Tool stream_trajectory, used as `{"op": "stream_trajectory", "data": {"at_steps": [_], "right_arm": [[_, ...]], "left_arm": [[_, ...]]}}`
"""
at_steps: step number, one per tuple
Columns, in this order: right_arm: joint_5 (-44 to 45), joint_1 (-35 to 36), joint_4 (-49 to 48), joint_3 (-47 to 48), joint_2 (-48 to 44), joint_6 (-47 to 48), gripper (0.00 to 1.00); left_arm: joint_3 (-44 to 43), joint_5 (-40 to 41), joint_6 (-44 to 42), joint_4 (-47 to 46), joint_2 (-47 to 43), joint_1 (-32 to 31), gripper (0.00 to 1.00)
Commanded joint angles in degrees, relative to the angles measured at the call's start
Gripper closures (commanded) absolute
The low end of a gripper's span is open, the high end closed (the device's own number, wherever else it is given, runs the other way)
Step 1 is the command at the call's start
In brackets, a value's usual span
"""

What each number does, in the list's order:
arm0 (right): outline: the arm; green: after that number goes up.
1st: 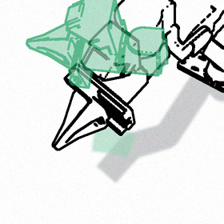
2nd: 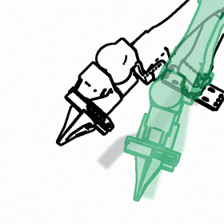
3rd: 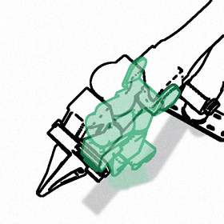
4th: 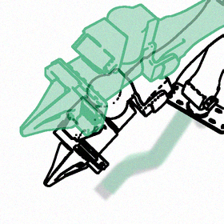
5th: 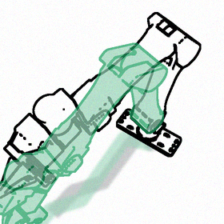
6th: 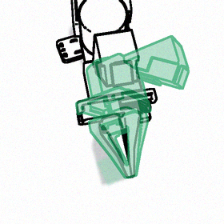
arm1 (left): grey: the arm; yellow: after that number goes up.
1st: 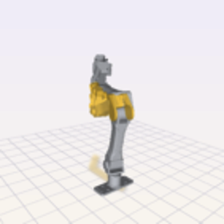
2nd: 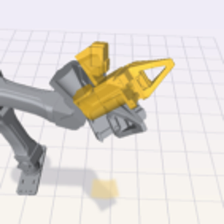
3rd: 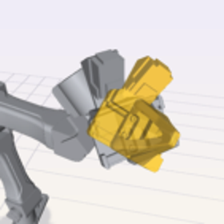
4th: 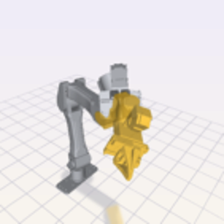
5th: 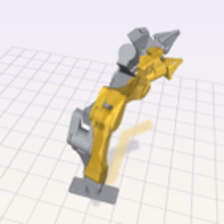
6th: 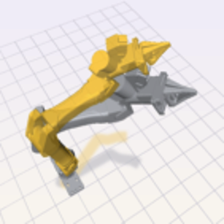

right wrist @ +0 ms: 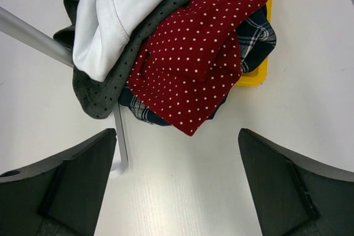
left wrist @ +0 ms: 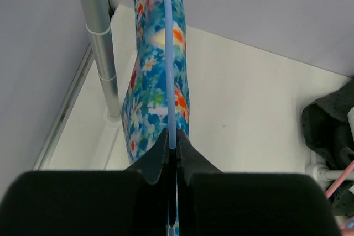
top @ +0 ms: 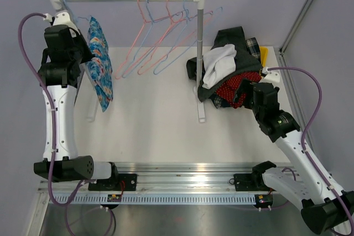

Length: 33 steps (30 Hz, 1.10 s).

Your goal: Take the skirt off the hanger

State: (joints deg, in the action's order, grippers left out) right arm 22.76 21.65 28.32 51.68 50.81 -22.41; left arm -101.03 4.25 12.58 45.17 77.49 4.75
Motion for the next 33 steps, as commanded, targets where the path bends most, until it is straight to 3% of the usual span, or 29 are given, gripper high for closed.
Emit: {"op": "stream_trajectory", "data": {"at_steps": [1, 5, 9, 13, 16, 21, 28, 33], "right_arm": [[-3.15, 0.24, -3.26, 1.4, -2.37, 2.8, 0.01], [-9.38, 0.41, -4.5, 9.1, -3.44, 2.9, 0.0], [-14.85, 4.79, -5.19, 20.1, 3.48, 5.0, 0.01], [-1.02, 28.9, -4.15, 35.36, 13.77, 15.35, 0.01], [2.01, 40.61, -2.56, 45.13, 23.44, 17.05, 0.0], [5.97, 52.77, -3.88, 56.76, 38.91, 18.28, 0.0], [6.77, 59.82, -0.9, 75.73, 55.7, 17.94, 0.01], [6.59, 60.26, -0.19, 79.54, 60.81, 16.44, 0.0]], "left_arm": [[-6.1, -2.58, 0.96, -3.16, -3.48, 0.08, 1.0], [-11.28, -2.67, 0.78, 0.09, -5.86, -0.18, 1.0], [-15.32, -3.81, 1.57, 2.38, -7.88, -0.36, 1.0], [-16.3, -6.79, 2.19, 3.78, -9.38, -0.53, 1.0], [-16.21, -8.11, 2.62, 4.66, -10.34, -0.45, 1.0], [-12.44, -12.68, 3.94, 2.47, -14.12, -0.62, 1.0], [-8.31, -15.41, 4.65, 1.5, -17.81, -0.62, 1.0], [-7.34, -15.94, 4.74, 1.5, -19.22, -0.62, 1.0]]}}
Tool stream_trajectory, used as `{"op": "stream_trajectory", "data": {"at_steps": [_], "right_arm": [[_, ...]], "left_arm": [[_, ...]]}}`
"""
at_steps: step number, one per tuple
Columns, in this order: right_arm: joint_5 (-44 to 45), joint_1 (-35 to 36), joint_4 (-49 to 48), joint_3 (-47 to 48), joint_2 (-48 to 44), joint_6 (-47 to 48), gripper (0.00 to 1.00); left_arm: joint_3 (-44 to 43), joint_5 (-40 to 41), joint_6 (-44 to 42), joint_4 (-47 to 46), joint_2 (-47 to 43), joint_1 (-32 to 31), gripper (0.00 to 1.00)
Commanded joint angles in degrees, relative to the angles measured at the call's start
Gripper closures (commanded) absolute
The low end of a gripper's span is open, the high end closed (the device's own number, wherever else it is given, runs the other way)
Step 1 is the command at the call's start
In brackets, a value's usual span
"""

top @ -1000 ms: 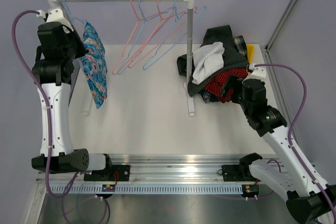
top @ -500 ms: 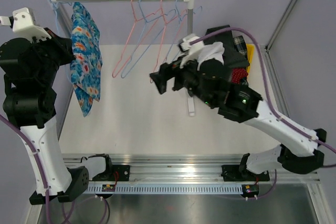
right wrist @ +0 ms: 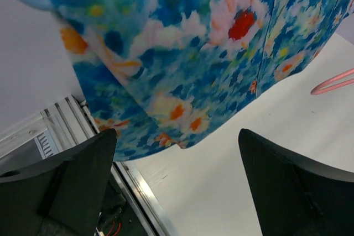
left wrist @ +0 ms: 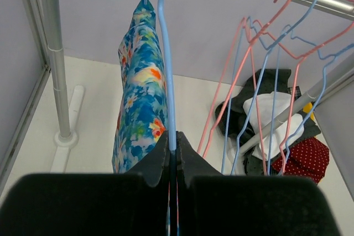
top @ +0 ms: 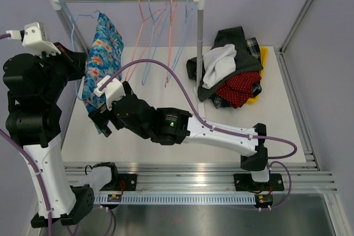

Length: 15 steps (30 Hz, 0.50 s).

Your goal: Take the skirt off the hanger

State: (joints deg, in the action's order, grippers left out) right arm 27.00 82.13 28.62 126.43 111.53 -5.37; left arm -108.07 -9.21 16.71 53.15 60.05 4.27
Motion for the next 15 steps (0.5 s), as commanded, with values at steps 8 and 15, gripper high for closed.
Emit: {"op": "stream_trajectory", "data": {"at_steps": [8, 15], "right_arm": [[5.43, -0.13, -0.85, 5.4, 1.68, 0.44, 0.01], [7.1, -0.13, -1.46, 5.49, 2.99, 0.71, 0.01]], "left_arm": [[0.14, -3.18, 0.61, -6.65, -3.01, -0.49, 1.0], [0.32, -3.97, 1.39, -7.18, -3.98, -0.67, 1.0]]}}
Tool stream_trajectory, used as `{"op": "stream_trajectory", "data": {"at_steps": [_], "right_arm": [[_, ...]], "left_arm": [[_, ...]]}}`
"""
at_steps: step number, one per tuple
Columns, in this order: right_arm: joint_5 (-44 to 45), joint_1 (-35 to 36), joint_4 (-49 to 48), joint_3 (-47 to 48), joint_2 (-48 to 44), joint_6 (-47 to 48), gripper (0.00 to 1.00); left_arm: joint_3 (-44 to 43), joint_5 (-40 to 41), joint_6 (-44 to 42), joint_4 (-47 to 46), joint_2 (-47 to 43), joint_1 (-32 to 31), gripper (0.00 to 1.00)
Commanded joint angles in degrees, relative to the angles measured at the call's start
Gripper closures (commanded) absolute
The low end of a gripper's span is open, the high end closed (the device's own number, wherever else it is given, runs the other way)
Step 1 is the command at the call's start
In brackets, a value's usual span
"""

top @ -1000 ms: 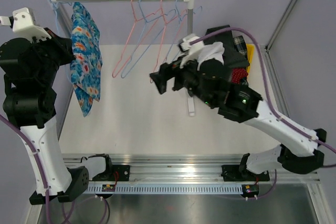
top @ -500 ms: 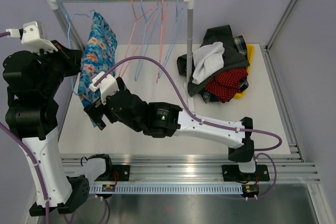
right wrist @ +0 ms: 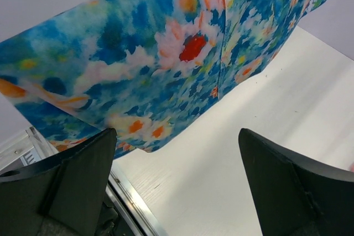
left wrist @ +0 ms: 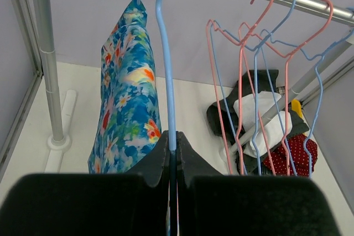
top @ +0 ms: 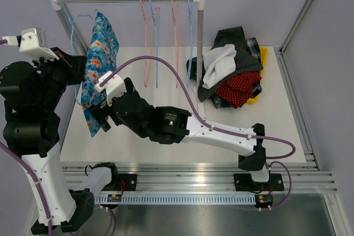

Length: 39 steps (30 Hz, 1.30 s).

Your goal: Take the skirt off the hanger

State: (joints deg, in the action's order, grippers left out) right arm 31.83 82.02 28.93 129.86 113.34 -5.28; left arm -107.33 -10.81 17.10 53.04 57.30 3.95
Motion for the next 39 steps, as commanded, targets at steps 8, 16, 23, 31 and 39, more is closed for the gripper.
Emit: {"op": "stream_trajectory", "data": {"at_steps": [8, 16, 23, 31, 39], "right_arm": [[1.12, -0.02, -1.33, 4.7, 3.29, -0.35, 0.0], [0.69, -0.02, -0.45, 5.92, 3.99, -1.49, 0.0], [-0.19, 0.86, -0.54, 5.14, 3.64, -3.07, 0.0], [-0.28, 1.21, -0.1, 6.19, 4.7, -3.77, 0.0], [0.86, 1.22, -0.89, 6.36, 5.58, -2.37, 0.01]], "left_arm": [[-0.6, -2.46, 0.65, -6.89, -1.31, -0.34, 1.0], [-0.51, -2.03, -0.14, -6.81, -1.14, -0.34, 1.0], [-0.6, -1.32, -0.93, -6.54, -0.61, -0.34, 1.0], [-1.04, -1.06, -1.63, -6.54, -0.08, -0.34, 1.0], [-0.86, -2.02, -0.76, -6.81, -0.35, -0.34, 1.0]]}}
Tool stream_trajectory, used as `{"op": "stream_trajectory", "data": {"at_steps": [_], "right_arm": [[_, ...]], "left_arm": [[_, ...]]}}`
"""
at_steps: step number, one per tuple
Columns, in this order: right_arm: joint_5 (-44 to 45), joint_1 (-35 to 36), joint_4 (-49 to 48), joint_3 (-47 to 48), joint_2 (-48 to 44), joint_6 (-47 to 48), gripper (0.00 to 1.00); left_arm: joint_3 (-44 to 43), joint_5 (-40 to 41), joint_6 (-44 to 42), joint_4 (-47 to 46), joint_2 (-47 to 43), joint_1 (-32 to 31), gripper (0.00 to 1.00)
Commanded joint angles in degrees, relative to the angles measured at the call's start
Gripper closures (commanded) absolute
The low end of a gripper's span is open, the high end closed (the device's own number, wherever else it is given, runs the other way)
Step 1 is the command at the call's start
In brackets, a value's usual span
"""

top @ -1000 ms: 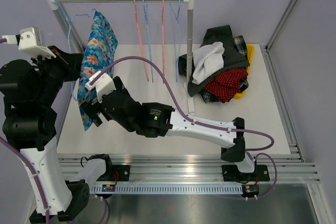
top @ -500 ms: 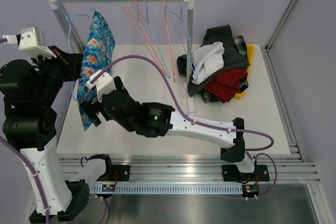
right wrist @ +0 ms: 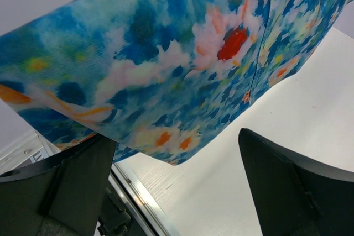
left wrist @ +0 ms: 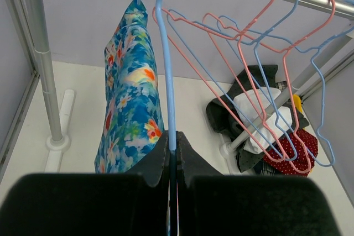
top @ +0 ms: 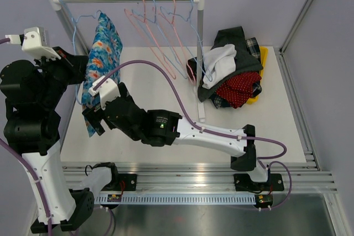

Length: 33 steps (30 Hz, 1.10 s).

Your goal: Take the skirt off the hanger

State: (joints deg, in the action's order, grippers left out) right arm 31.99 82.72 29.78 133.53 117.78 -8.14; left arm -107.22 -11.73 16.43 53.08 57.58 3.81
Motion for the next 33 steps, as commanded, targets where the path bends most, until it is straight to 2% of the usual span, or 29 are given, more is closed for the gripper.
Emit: {"op": "stream_trajectory", "data": {"at_steps": [1, 6, 7, 11, 12, 14, 15, 16, 17, 22, 25, 26, 33], "right_arm": [[0.79, 0.6, -2.09, 2.87, 1.66, 0.84, 0.01], [5.62, 0.51, -2.36, 4.63, 3.07, 3.65, 0.01], [6.24, 0.43, -2.71, 4.63, 3.16, 4.27, 0.03], [8.17, -0.8, -3.15, 4.28, 2.99, 5.5, 0.52], [8.7, -1.15, -3.15, 4.1, 2.99, 5.59, 0.68], [9.32, -1.68, -3.76, 3.14, 2.46, 5.59, 0.79], [9.41, -2.2, -4.55, 2.61, 2.11, 5.59, 0.9], [9.58, -2.47, -4.73, 2.17, 1.93, 5.59, 0.97], [9.76, -2.65, -5.17, 1.04, 1.58, 5.59, 1.0], [10.46, -2.83, -7.37, -4.5, -1.23, 5.68, 1.0], [10.73, -2.91, -9.3, -14.32, -5.61, 3.32, 1.0], [10.47, -2.91, -9.82, -21.32, -6.85, 0.61, 1.0], [8.79, -1.34, -11.67, -50.71, -15.9, -17.59, 1.0]], "left_arm": [[-0.97, -1.02, -0.16, -6.85, -0.72, -0.21, 1.0], [-1.5, -1.02, -0.6, -6.24, -0.98, -0.21, 1.0], [-1.76, -1.02, -0.78, -6.23, -1.07, -0.21, 1.0], [-1.77, -0.93, -0.78, -6.06, -1.33, -0.21, 1.0], [-1.77, -0.93, -0.78, -6.06, -1.33, -0.21, 1.0], [-1.68, -1.02, -0.69, -6.15, -1.42, -0.12, 1.0], [-1.76, -1.1, -0.69, -6.15, -1.42, -0.21, 1.0], [-1.77, -1.19, -0.69, -6.15, -1.42, -0.21, 1.0], [-1.77, -1.19, -0.69, -6.15, -1.42, -0.21, 1.0], [-1.41, -0.84, -1.22, -5.97, -1.6, -0.21, 1.0], [-1.94, -0.58, -1.31, -5.88, -1.42, -0.21, 1.0], [-2.03, -0.58, -1.31, -5.88, -1.33, -0.21, 1.0], [-3.08, 0.21, -1.4, -5.79, -0.72, -0.21, 1.0]]}}
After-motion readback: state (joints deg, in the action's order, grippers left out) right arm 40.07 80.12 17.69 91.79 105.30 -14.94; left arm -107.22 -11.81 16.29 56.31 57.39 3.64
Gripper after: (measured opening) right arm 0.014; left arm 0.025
